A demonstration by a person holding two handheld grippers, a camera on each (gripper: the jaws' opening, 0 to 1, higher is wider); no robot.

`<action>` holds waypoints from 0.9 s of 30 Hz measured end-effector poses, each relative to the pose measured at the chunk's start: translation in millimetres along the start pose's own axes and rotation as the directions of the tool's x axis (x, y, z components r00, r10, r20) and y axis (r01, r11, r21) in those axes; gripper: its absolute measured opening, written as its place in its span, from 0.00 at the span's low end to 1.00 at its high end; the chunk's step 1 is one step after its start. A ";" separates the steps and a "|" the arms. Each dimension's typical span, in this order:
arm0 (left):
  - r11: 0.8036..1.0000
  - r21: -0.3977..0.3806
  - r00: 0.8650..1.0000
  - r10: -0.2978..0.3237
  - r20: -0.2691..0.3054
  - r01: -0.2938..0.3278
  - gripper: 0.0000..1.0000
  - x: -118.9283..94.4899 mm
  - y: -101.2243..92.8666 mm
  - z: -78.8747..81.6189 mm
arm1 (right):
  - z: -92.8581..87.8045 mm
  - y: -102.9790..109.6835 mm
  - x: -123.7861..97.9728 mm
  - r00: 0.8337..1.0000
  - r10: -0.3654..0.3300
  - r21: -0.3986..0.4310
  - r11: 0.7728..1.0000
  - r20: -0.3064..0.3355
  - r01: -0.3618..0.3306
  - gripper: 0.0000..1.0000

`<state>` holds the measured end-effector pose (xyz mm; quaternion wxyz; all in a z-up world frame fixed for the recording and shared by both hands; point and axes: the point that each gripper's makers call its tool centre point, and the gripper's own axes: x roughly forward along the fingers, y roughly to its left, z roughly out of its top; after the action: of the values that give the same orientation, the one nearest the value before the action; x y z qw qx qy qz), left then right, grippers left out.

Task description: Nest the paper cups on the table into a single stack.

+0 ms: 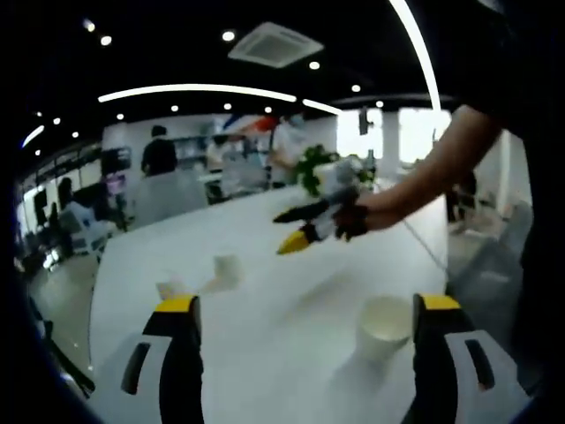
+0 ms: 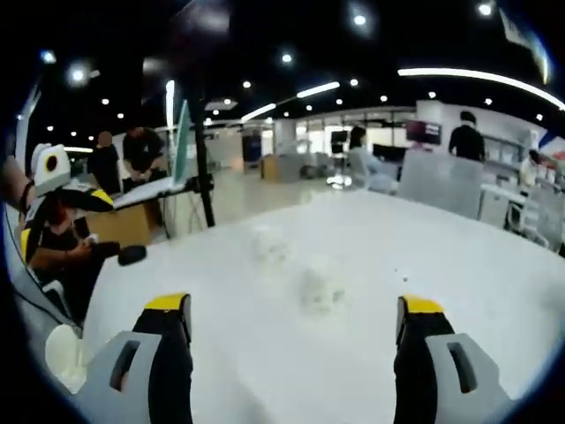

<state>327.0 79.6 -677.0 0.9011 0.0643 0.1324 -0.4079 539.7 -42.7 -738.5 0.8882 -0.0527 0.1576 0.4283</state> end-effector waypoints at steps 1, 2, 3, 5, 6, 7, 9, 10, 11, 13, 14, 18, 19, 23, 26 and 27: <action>1.000 0.000 1.000 0.006 0.000 -0.006 0.98 -0.3 1.1 -1.1 | 1.1 0.2 2.5 1.000 -0.006 0.019 1.000 0.012 0.006 0.92; 1.000 -0.007 1.000 0.017 -0.006 -0.017 0.98 -0.6 2.8 -3.5 | -1.9 -2.6 7.8 1.000 -0.016 0.051 0.999 0.014 0.015 0.92; 1.000 -0.013 1.000 0.022 -0.009 -0.022 0.98 -0.8 3.3 -4.9 | -4.4 -3.1 10.2 1.000 -0.023 0.062 0.998 0.008 0.023 0.91; 0.999 -0.017 0.999 0.032 -0.010 -0.032 0.98 -2.0 3.8 -6.7 | -7.6 -5.0 15.8 0.999 -0.035 0.072 0.997 0.007 0.035 0.90; 0.999 -0.022 0.999 0.036 -0.009 -0.036 0.98 -2.4 4.0 -7.7 | -8.3 -5.4 18.9 0.999 -0.038 0.071 0.997 0.008 0.037 0.90; 0.999 -0.027 0.999 0.039 -0.011 -0.039 0.98 -2.6 3.9 -8.9 | -9.4 -7.4 24.7 0.999 -0.036 0.066 0.997 0.005 0.036 0.89; 0.999 -0.033 0.999 0.043 -0.013 -0.044 0.98 -3.0 2.7 -11.8 | -10.0 -15.3 34.7 0.999 -0.045 0.058 0.997 0.011 0.044 0.88; 0.998 -0.044 0.999 0.043 -0.015 -0.044 0.98 -3.5 1.2 -13.4 | -10.0 -18.3 38.6 0.999 -0.050 0.058 0.997 0.012 0.049 0.88; 0.998 -0.052 0.999 0.042 -0.013 -0.043 0.98 -3.7 0.1 -13.8 | -10.3 -21.8 44.6 0.998 -0.054 0.062 0.997 0.014 0.053 0.87; 0.997 -0.052 0.999 0.048 -0.019 -0.049 0.98 -4.2 -0.9 -17.5 | -12.1 -24.5 53.6 0.998 -0.052 0.076 0.996 0.016 0.051 0.85; 0.997 -0.055 0.998 0.050 -0.029 -0.052 0.98 -4.8 -1.6 -20.5 | -13.2 -25.1 56.4 0.998 -0.055 0.075 0.996 0.015 0.054 0.83; 0.995 -0.080 0.998 0.063 -0.029 -0.065 0.98 -7.7 -3.8 -25.1 | -16.3 -27.3 68.5 0.997 -0.074 0.086 0.994 0.018 0.072 0.80; 0.995 -0.077 0.997 0.065 -0.033 -0.068 0.98 -8.2 -4.7 -27.1 | -16.3 -26.1 71.8 0.997 -0.073 0.081 0.994 0.022 0.071 0.79; 0.993 -0.082 0.995 0.086 -0.042 -0.089 0.98 -9.5 -3.6 -31.3 | -14.5 -20.8 78.8 0.998 -0.061 0.024 0.998 0.022 0.060 0.70; 0.993 -0.079 0.995 0.085 -0.050 -0.088 0.98 -8.4 -4.2 -34.1 | -11.4 -21.0 82.7 0.997 -0.074 0.020 0.997 0.037 0.073 0.64; 0.993 -0.079 0.995 0.086 -0.054 -0.090 0.98 -7.6 -4.4 -35.4 | -11.6 -21.7 84.3 0.996 -0.079 0.024 0.997 0.036 0.078 0.62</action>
<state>312.3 90.1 -708.7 0.9164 0.0434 0.1688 -0.3604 603.0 3.7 -777.7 0.9076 -0.0410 0.1436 0.3924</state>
